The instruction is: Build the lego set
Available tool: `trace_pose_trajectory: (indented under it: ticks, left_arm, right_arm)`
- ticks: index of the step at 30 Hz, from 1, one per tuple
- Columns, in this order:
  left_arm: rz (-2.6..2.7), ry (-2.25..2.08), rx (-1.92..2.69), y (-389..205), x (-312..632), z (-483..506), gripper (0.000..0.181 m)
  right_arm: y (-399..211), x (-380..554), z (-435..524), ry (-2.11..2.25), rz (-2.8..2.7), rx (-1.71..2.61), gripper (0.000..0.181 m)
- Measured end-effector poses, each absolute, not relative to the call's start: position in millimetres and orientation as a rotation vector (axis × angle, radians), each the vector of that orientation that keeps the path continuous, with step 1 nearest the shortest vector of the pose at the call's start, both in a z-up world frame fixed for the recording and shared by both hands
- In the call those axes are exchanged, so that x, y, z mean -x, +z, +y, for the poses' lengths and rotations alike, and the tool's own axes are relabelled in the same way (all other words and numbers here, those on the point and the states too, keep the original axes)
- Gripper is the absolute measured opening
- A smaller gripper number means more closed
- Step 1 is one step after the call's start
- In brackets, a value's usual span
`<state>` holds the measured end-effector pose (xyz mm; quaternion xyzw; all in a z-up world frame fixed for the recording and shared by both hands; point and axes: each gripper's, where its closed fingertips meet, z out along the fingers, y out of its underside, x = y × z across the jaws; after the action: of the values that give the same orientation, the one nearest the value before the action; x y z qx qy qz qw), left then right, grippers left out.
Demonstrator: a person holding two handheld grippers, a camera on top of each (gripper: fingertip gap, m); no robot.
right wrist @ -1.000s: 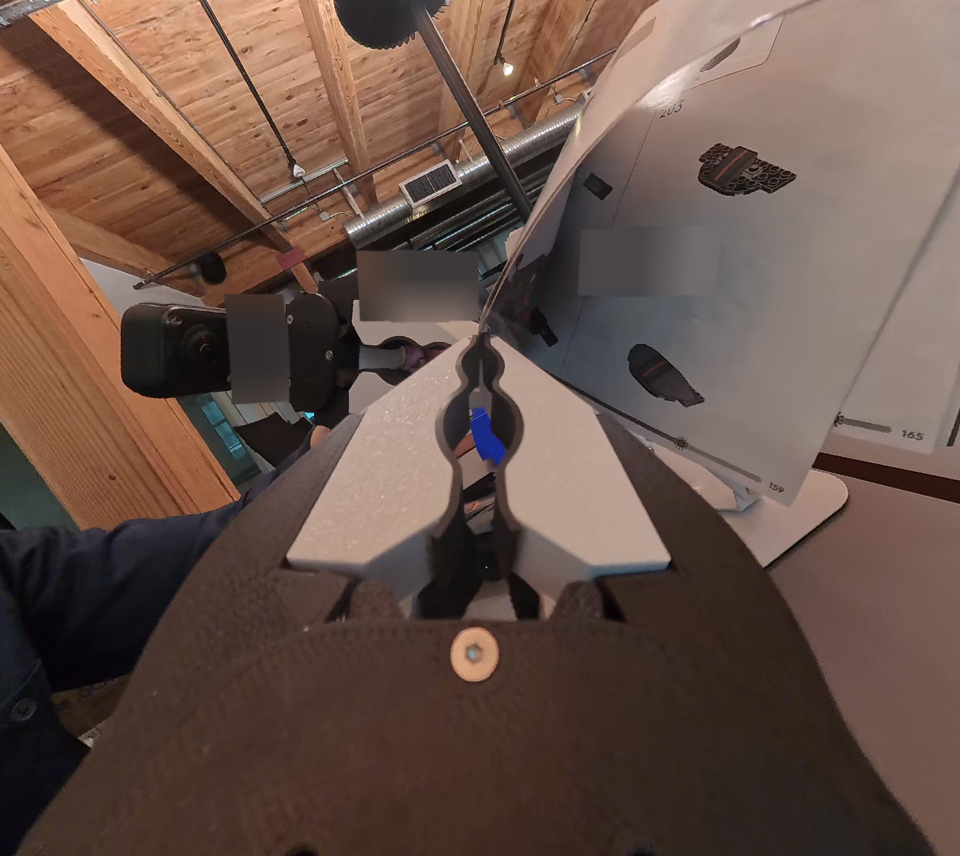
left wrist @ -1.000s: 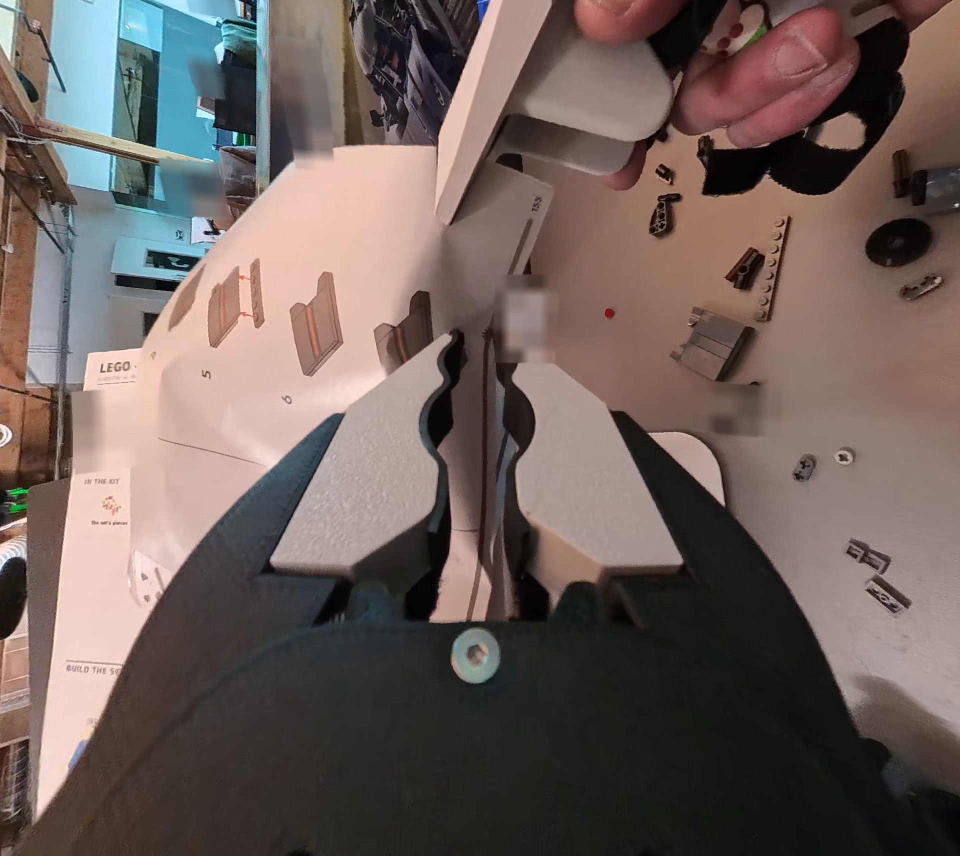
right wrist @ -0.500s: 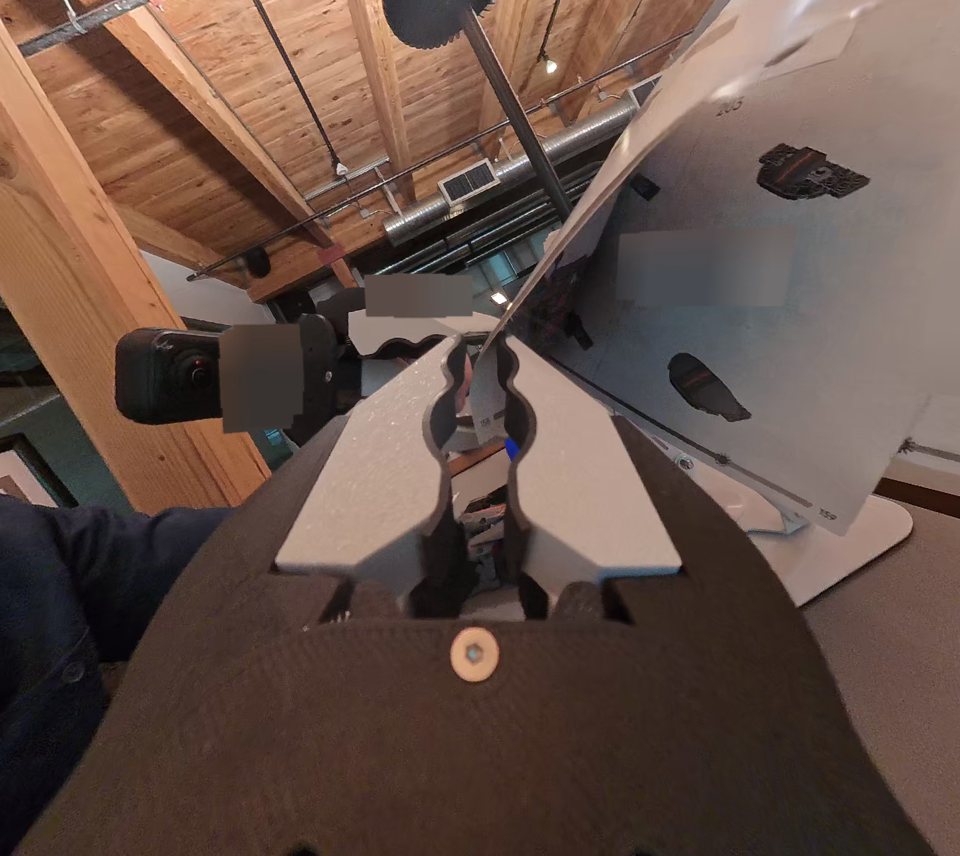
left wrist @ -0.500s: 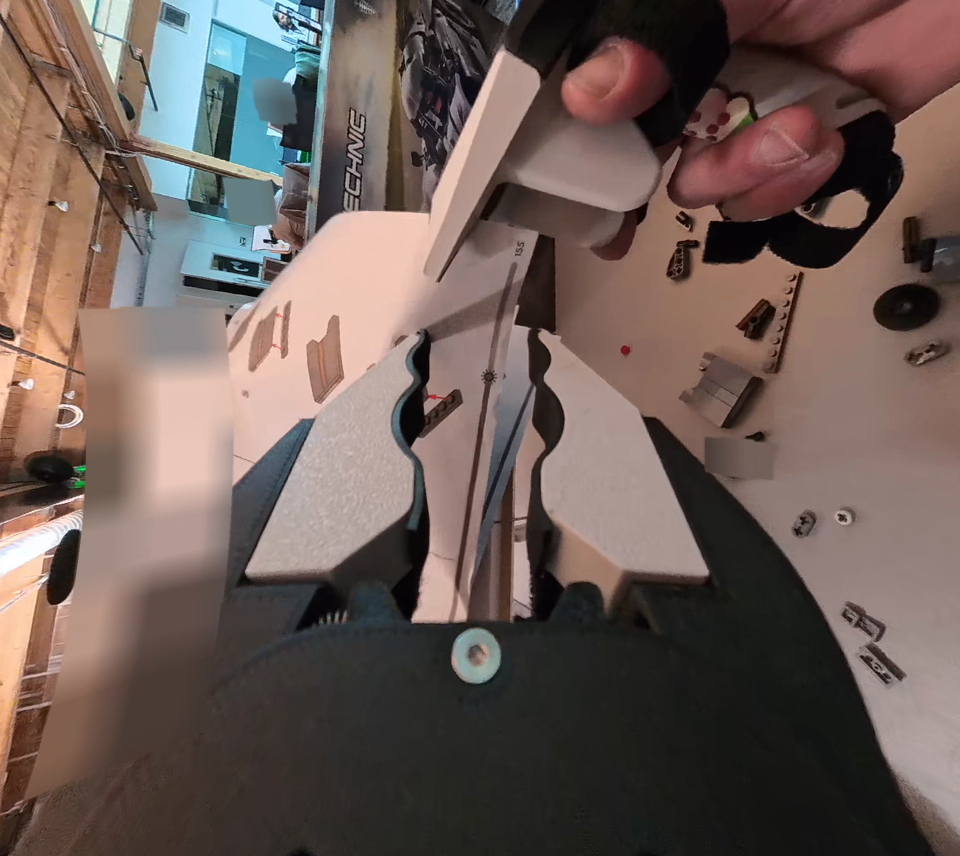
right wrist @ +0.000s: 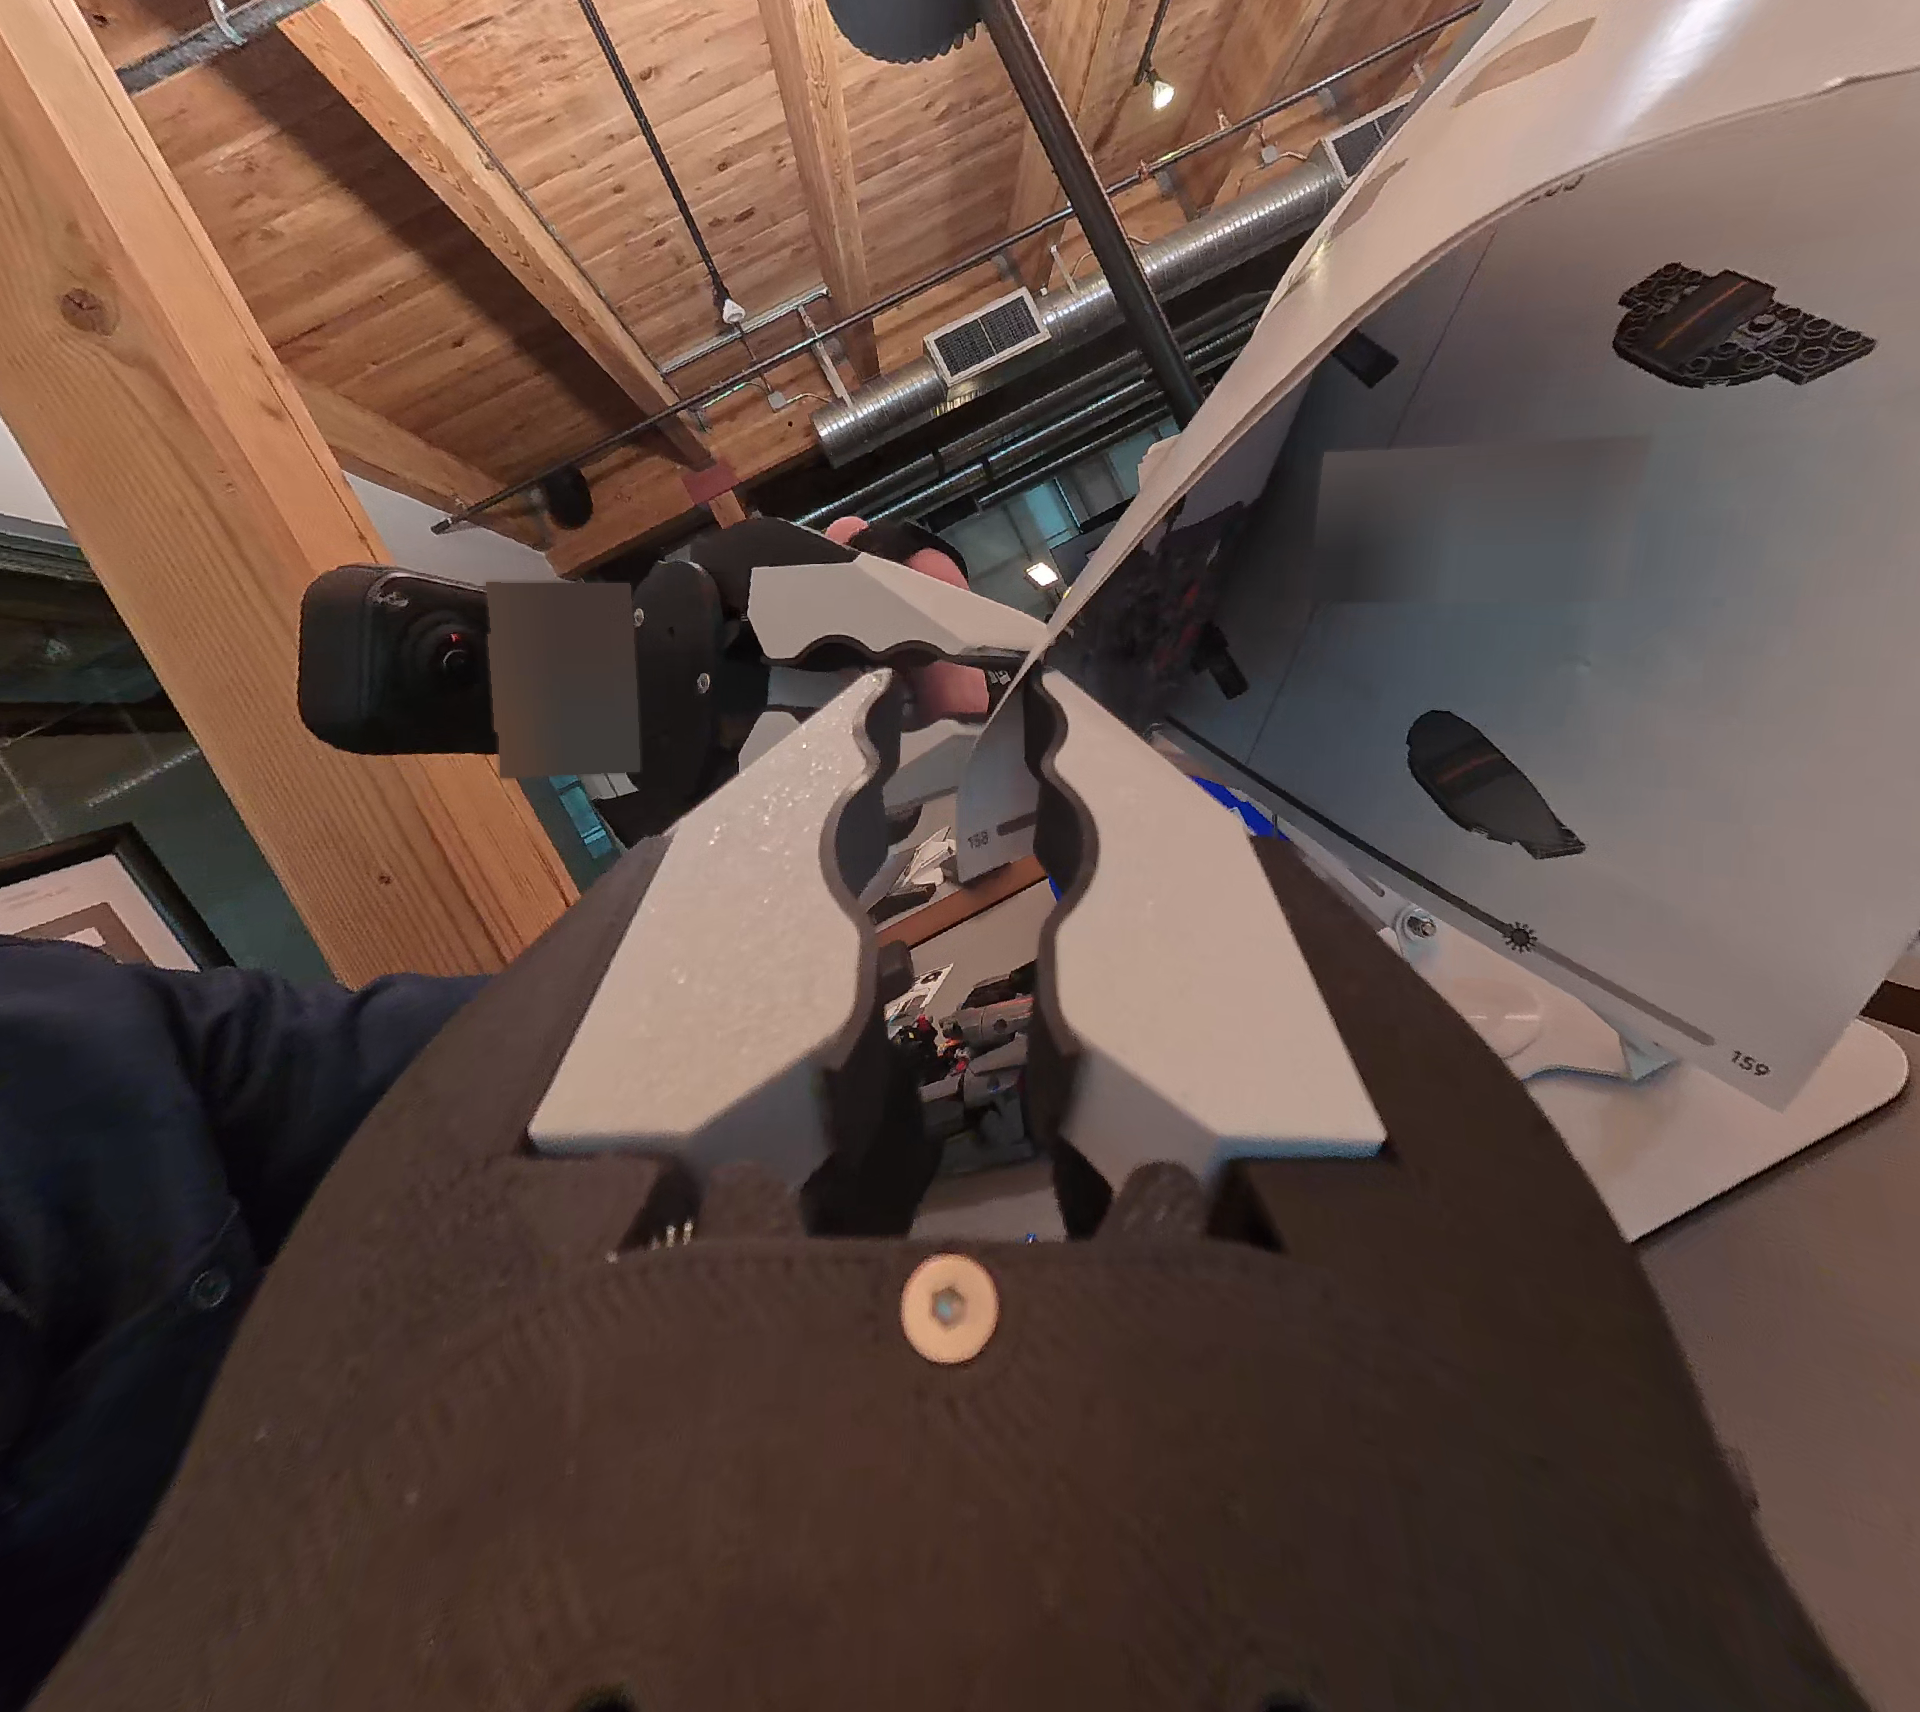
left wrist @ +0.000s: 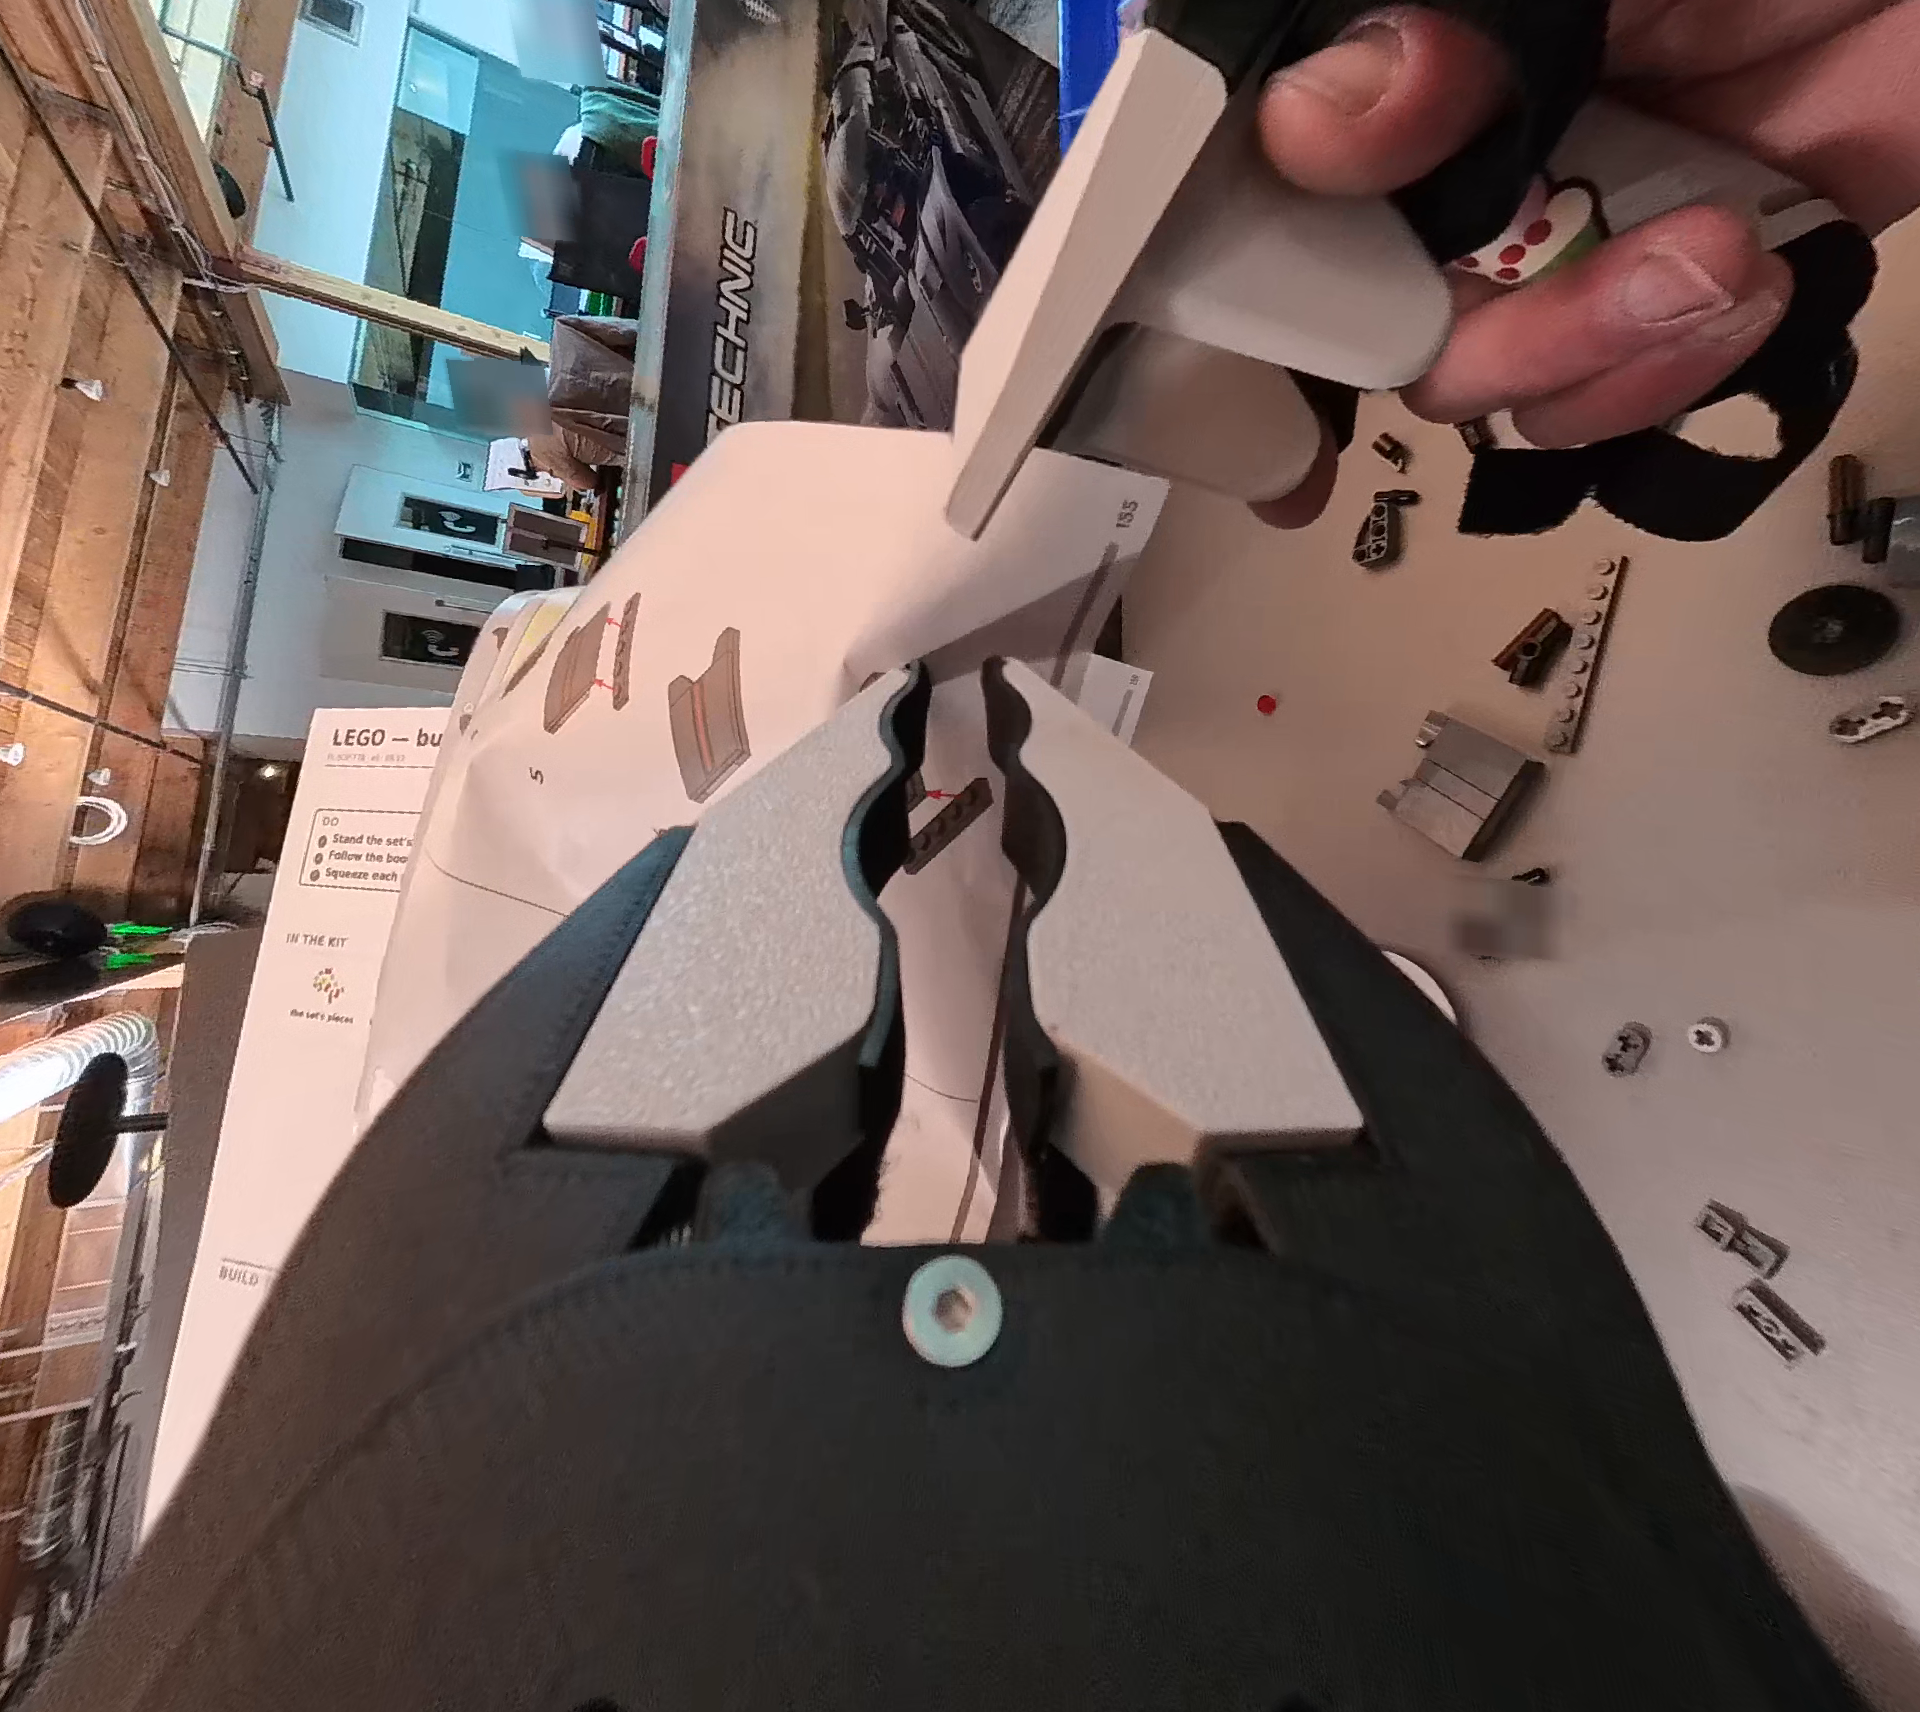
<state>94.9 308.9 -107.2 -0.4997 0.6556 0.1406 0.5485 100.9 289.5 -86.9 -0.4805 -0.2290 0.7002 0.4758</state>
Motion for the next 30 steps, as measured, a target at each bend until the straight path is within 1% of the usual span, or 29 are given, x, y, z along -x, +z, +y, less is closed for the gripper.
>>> trace_pose_trajectory:
  ticks: [3,5,9,12,13,20,23,26,30]
  left_arm:
    - [1.542,0.333,1.177,-104.0,-94.0,310.5,0.000]
    - [1.537,0.303,1.184,-102.9,-95.4,308.6,0.001]
    - [1.549,0.226,1.175,-105.6,-104.3,297.4,0.024]
    - [1.567,0.250,1.136,-107.0,-109.2,292.7,0.034]
    - [1.568,0.254,1.134,-107.0,-109.8,292.6,0.034]
    - [1.553,0.277,1.131,-100.9,-107.8,296.7,0.019]
    - [1.556,0.285,1.125,-100.3,-108.5,297.3,0.019]
    - [1.551,0.248,1.121,-100.5,-113.1,293.3,0.027]
    - [1.551,0.218,1.101,-99.5,-120.4,286.8,0.030]
  right_arm:
    - [-86.6,-101.2,289.0,1.718,-0.561,1.166,0.021]
    - [-84.9,-102.5,288.5,1.727,-0.555,1.148,0.021]
    - [-79.5,-106.0,287.1,1.735,-0.543,1.116,0.024]
    - [-76.1,-107.9,285.6,1.758,-0.533,1.097,0.026]
    - [-76.1,-108.0,285.8,1.759,-0.531,1.098,0.026]
    - [-75.6,-106.8,284.1,1.773,-0.534,1.098,0.029]
    - [-75.0,-107.6,284.2,1.785,-0.527,1.091,0.029]
    - [-74.5,-108.9,285.3,1.770,-0.523,1.091,0.030]
    - [-73.5,-105.2,280.7,1.778,-0.543,1.078,0.035]
